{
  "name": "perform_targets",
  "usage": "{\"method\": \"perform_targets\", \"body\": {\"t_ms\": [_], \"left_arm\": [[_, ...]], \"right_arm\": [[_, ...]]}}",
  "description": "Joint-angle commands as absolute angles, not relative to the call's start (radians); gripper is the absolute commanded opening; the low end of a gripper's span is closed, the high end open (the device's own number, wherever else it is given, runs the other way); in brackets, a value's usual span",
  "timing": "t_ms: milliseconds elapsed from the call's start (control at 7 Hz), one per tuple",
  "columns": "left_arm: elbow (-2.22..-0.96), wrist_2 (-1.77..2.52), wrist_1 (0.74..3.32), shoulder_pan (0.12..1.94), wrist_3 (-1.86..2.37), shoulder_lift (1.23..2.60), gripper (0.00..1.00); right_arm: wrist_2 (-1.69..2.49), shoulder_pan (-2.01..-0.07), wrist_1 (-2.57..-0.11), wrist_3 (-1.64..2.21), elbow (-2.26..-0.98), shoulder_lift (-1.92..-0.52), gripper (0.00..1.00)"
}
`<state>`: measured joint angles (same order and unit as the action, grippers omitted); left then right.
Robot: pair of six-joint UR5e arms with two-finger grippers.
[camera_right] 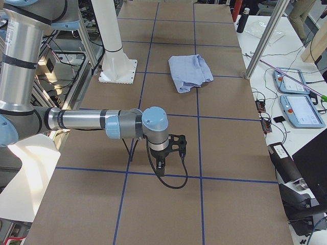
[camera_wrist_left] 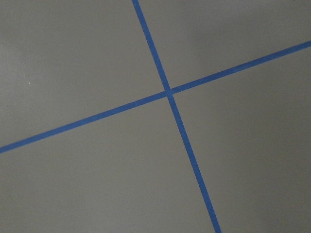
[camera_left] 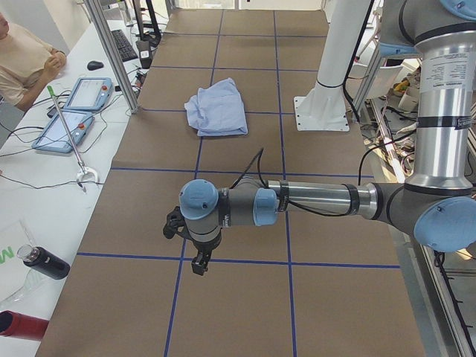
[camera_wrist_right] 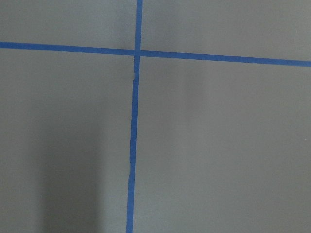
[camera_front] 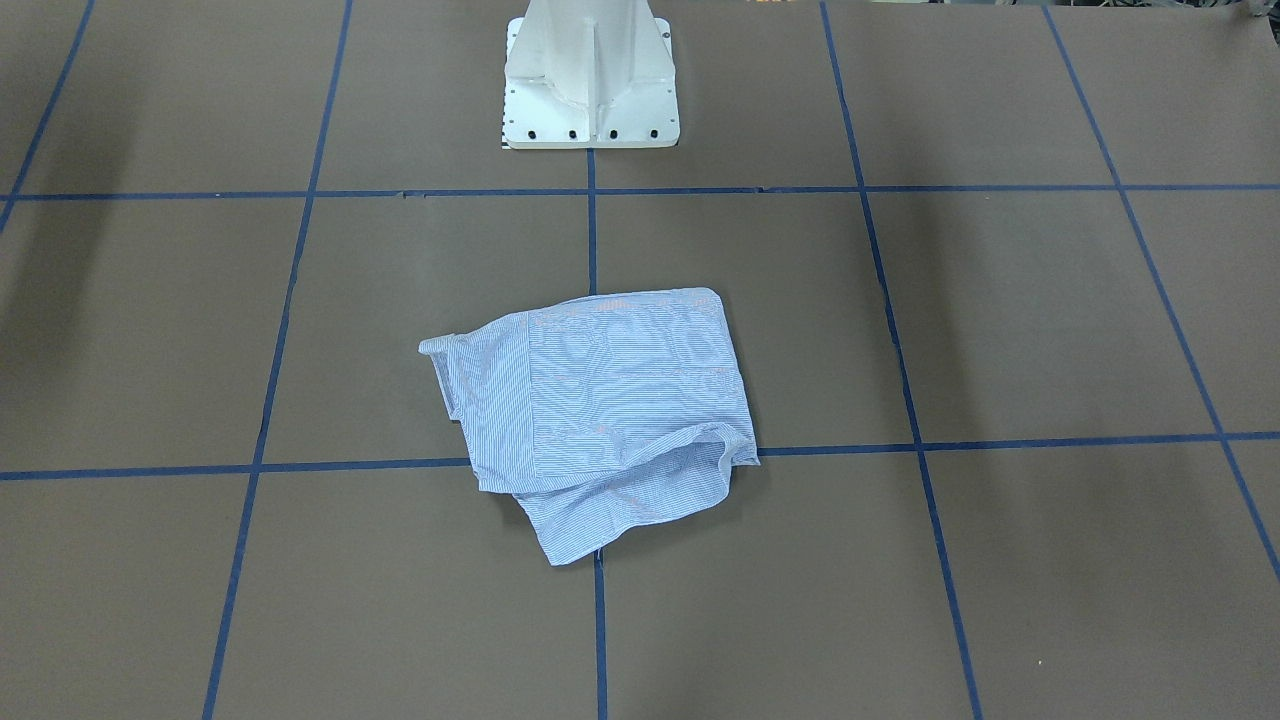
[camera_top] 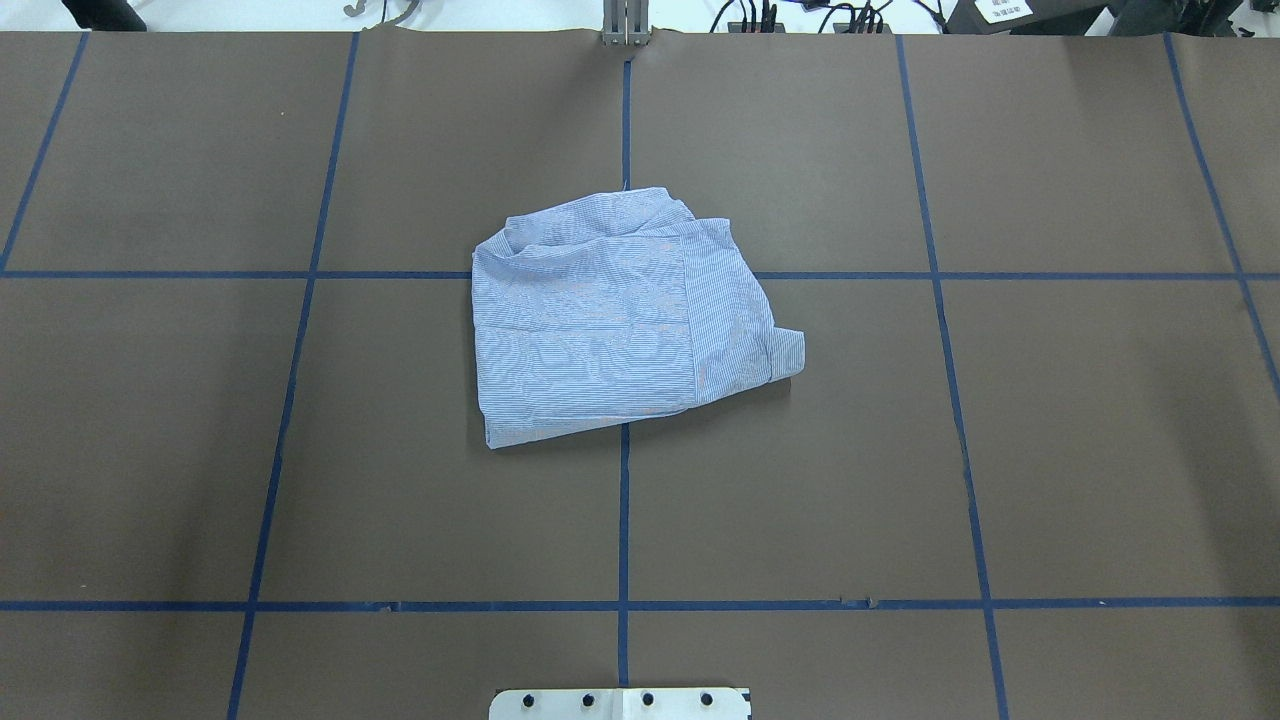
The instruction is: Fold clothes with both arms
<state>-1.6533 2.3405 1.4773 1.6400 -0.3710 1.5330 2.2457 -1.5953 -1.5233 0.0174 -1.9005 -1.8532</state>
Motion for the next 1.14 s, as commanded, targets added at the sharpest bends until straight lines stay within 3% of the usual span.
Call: {"method": "perform_targets", "body": {"t_ms": [0,1000], "left_arm": [[-1.642,2.33,1.468,1.641,-0.368,1.532,1.0],[-1.626,2.324,1.569,1.641,-0.37,1.516,1.0]], "right_arm": [[2.246,-1.595,-1.522,0.018,-1.901,-1.853,1.0],[2.247,-1.595,-1.523,0.02,-1.899,-1.853,1.0]]}}
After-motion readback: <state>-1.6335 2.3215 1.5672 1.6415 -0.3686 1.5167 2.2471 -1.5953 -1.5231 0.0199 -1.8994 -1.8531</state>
